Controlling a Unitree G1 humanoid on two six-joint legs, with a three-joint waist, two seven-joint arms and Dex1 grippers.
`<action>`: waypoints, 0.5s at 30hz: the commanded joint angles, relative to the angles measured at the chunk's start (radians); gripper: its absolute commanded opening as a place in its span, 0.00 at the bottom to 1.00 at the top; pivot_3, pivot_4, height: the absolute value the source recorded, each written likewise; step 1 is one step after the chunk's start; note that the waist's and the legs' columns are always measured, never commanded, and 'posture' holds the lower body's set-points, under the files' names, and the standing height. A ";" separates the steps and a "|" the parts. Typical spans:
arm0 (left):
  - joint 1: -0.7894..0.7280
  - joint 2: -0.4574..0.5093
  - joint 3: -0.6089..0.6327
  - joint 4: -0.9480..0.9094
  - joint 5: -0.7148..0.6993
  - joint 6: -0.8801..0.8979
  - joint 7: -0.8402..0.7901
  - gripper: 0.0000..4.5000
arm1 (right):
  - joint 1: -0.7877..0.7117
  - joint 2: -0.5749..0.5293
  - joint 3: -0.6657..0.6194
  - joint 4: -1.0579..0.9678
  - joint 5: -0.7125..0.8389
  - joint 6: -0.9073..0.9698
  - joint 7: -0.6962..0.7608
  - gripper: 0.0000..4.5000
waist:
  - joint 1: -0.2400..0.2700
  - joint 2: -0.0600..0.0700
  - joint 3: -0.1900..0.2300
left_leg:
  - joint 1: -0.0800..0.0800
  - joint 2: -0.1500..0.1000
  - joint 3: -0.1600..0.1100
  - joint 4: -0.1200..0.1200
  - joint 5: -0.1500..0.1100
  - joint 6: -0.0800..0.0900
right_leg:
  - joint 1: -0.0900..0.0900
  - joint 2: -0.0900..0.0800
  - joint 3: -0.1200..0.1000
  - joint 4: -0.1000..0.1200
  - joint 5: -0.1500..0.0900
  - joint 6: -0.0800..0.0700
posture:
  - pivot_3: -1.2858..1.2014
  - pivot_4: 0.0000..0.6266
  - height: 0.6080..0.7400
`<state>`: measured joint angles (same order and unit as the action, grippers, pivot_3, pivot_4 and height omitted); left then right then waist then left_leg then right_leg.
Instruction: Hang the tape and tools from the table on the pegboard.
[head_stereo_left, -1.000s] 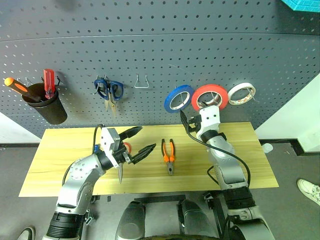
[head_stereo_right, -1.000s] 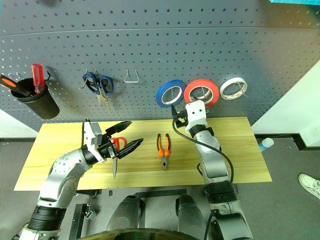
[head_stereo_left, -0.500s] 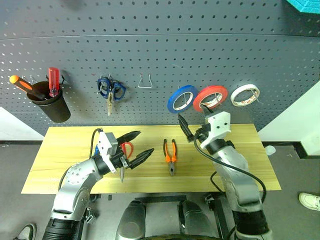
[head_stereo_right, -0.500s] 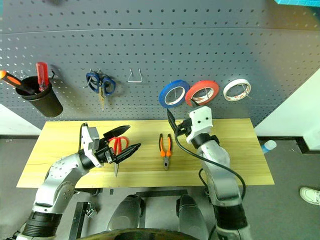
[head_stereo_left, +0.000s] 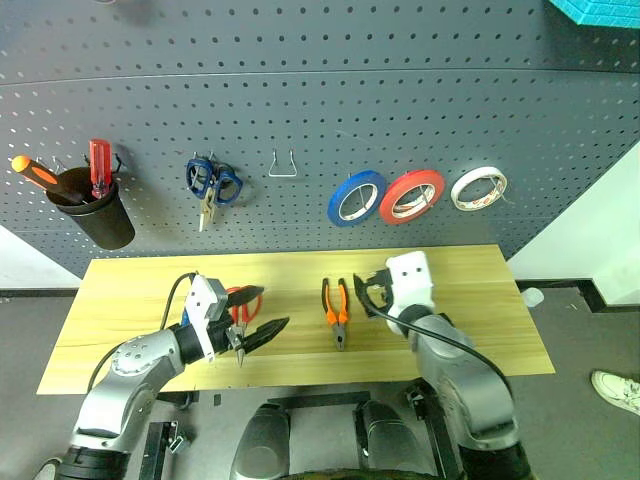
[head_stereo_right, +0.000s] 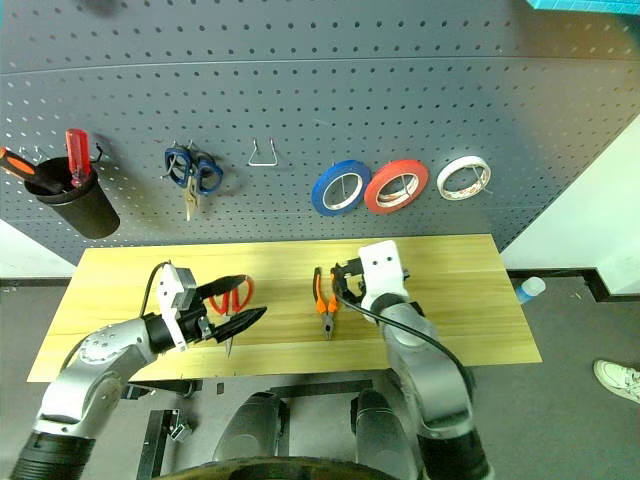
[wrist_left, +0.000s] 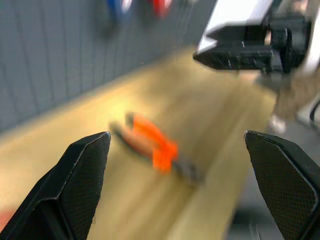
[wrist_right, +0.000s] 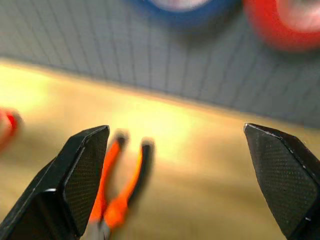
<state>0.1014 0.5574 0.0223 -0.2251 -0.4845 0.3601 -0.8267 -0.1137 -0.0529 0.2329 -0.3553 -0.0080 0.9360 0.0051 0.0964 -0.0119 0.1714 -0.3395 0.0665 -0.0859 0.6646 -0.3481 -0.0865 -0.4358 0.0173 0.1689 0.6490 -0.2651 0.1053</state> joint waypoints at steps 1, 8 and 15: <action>-0.001 -0.011 0.007 -0.015 0.013 0.027 0.044 1.00 | -0.070 0.039 0.013 0.143 -0.025 0.064 -0.028 1.00 | 0.002 0.000 0.000 | -0.001 0.000 0.000 0.000 0.000 0.000 | 0.000 0.000 0.000 0.000 0.000 0.000 | 0.64 0.24 0.90; 0.035 -0.036 0.006 -0.037 0.025 0.029 0.075 1.00 | -0.146 0.065 0.041 0.170 0.001 0.163 0.030 1.00 | -0.001 0.002 0.002 | -0.002 0.000 0.000 -0.003 0.000 0.000 | -0.003 0.000 0.000 0.000 0.000 0.000 | 0.64 0.27 0.90; 0.082 -0.062 -0.007 -0.077 0.038 0.023 0.097 1.00 | -0.184 0.066 0.037 0.128 -0.010 0.231 0.031 1.00 | -0.004 0.006 0.006 | -0.003 0.000 0.000 -0.003 0.000 0.000 | -0.004 0.000 0.000 -0.001 -0.001 0.001 | 0.64 0.29 0.90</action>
<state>0.1761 0.4972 0.0146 -0.2609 -0.4462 0.3998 -0.7341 -0.2771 0.0027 0.2697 -0.1732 -0.0172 1.1539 0.0370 0.0920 -0.0062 0.1771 -0.3420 0.0666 -0.0857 0.6613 -0.3483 -0.0863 -0.4399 0.0173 0.1688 0.6482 -0.2659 0.1065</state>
